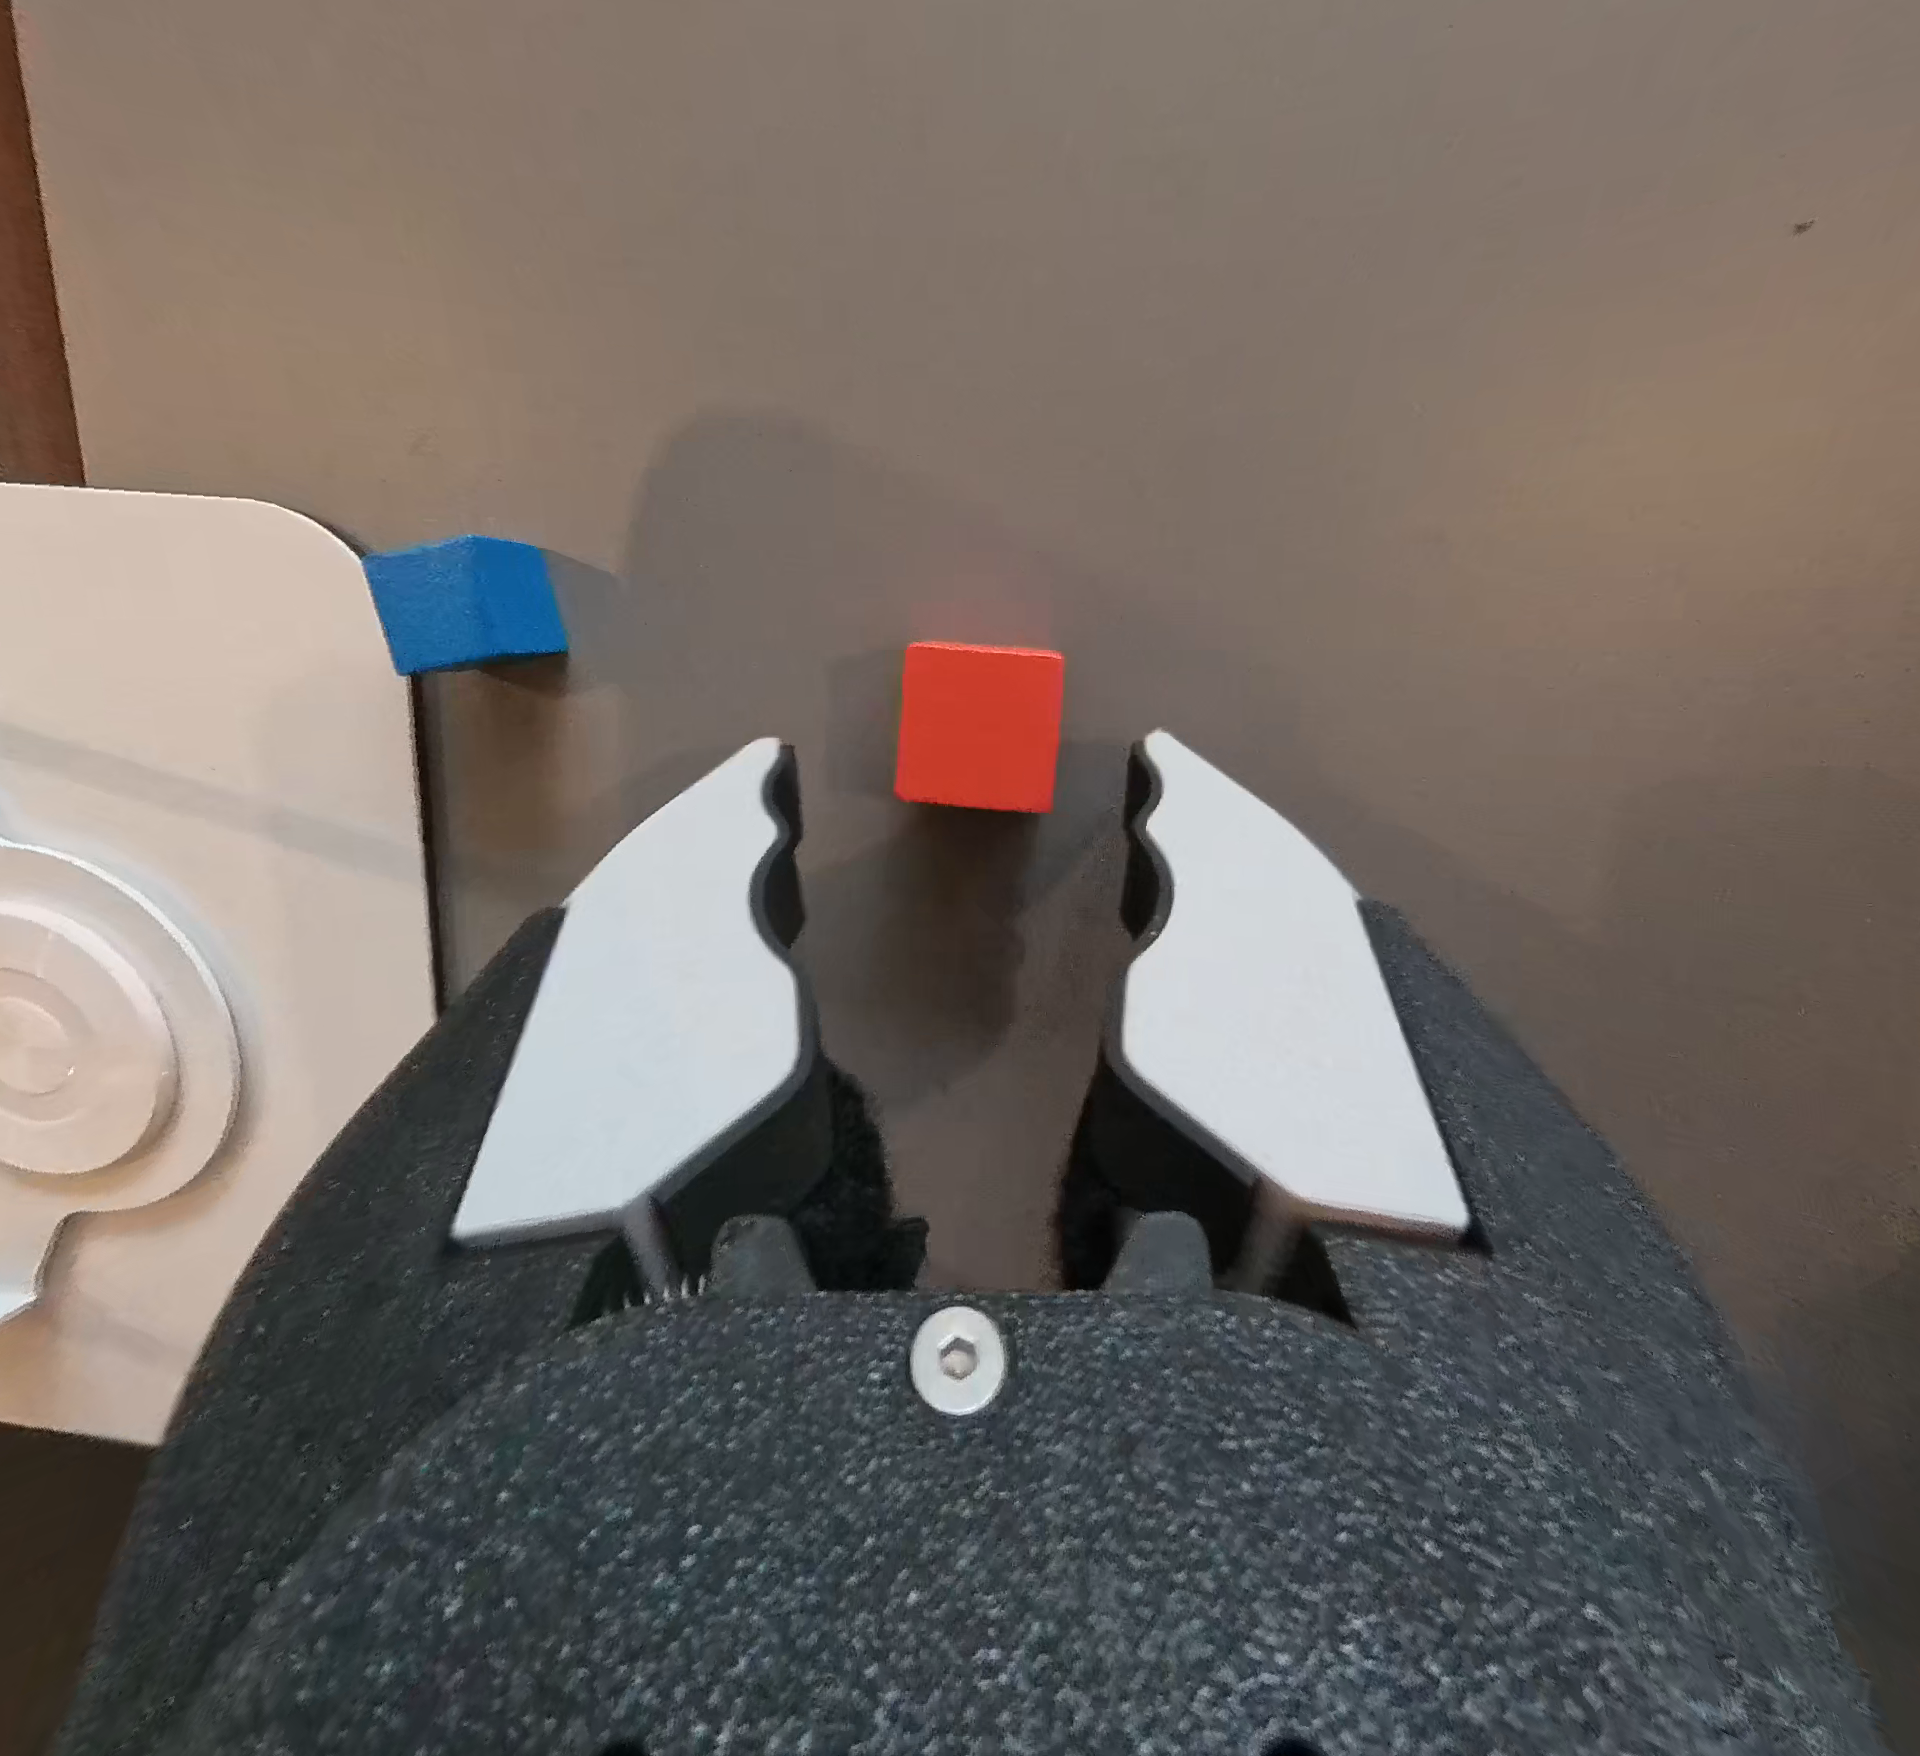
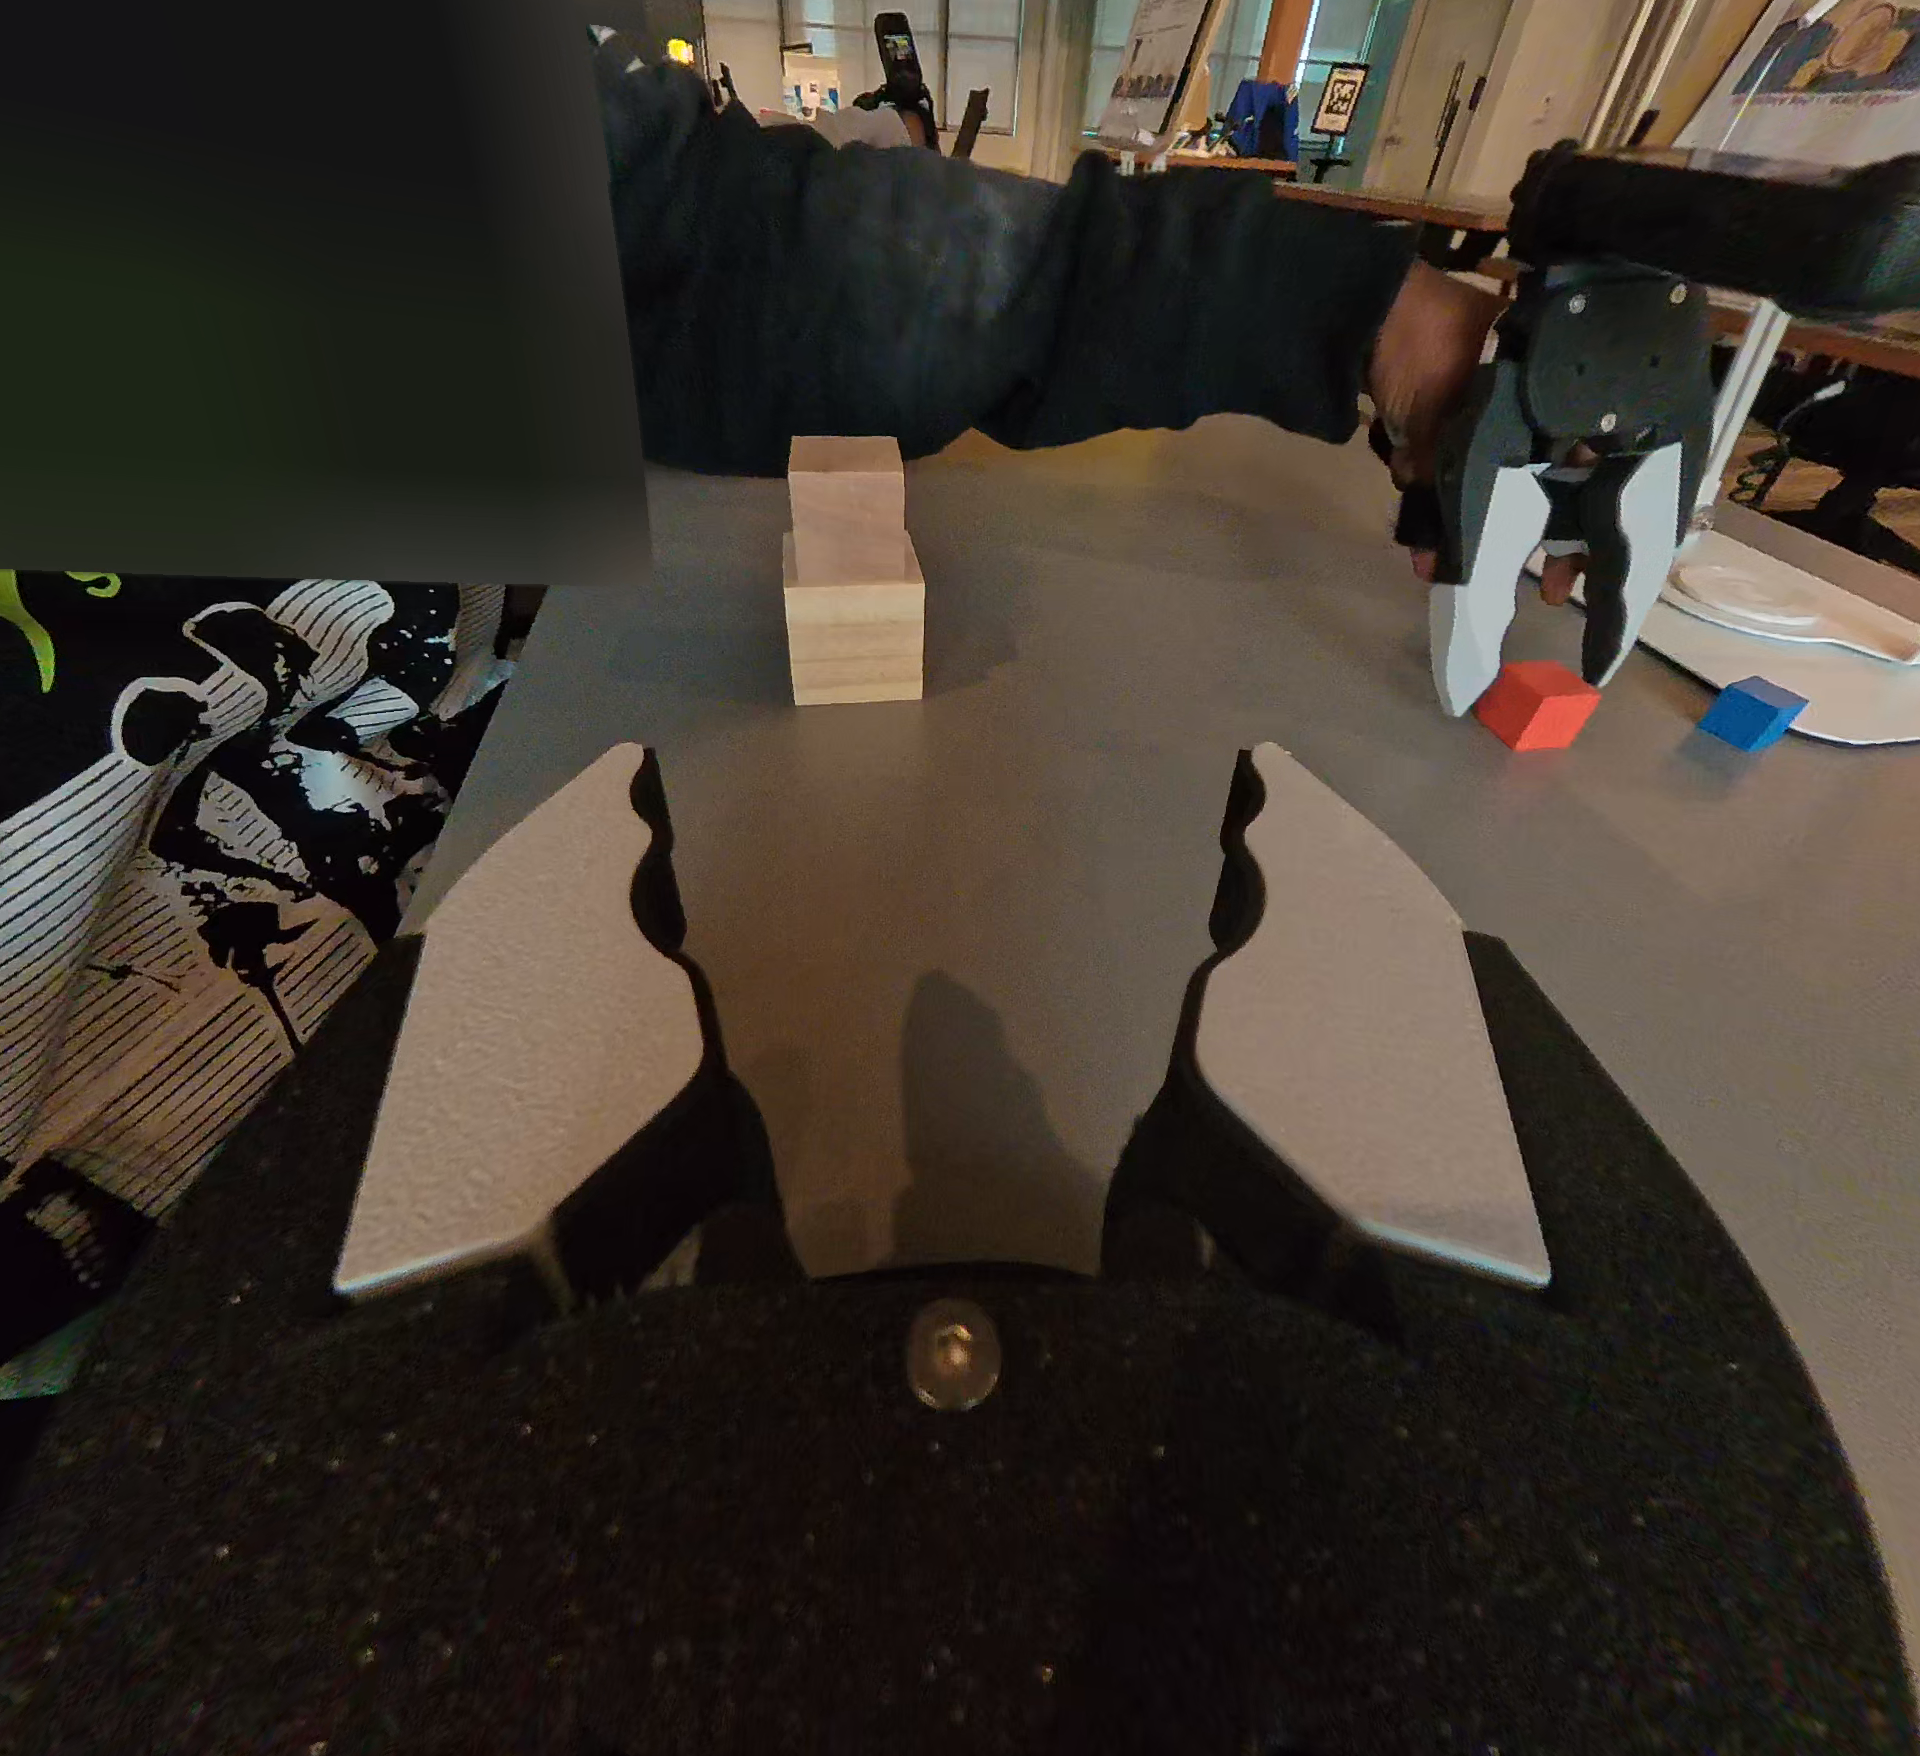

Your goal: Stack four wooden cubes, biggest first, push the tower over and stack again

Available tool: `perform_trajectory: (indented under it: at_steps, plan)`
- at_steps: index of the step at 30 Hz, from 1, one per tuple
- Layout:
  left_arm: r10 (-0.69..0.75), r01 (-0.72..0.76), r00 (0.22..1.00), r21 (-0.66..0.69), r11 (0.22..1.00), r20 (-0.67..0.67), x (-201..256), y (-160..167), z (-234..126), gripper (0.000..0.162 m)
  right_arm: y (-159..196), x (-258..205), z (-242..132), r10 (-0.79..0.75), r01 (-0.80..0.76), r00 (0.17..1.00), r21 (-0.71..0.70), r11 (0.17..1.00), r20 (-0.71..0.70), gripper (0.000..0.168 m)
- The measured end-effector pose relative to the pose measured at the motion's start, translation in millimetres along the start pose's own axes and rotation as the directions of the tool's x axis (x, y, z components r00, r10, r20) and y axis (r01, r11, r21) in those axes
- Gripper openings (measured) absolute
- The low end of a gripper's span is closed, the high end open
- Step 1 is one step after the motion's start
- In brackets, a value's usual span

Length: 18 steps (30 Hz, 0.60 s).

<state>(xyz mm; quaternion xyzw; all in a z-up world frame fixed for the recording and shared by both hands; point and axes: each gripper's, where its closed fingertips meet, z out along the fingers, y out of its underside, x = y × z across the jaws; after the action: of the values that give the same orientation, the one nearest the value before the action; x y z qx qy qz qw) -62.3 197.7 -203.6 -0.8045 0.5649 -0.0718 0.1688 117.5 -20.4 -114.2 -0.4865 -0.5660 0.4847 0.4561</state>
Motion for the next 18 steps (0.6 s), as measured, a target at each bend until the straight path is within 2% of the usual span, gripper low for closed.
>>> perform_trajectory:
  at_steps: [3,9,18]
  plan:
    - [0.008,-0.008,1.000,0.026,1.000,-0.001,0,-2,1,0.028,0,0,0,0.002,-0.002,1.000,0.004,1.000,-0.002,0.101]
    - [-0.028,0.029,0.999,0.062,0.998,-0.027,13,-1,-23,0.028,-1,0,0,0.002,-0.002,1.000,0.005,1.000,0.001,0.100]
    - [-0.070,0.065,0.996,0.080,0.995,0.058,68,16,-109,0.028,1,-1,0,-0.005,0.005,1.000,-0.005,1.000,0.000,0.098]
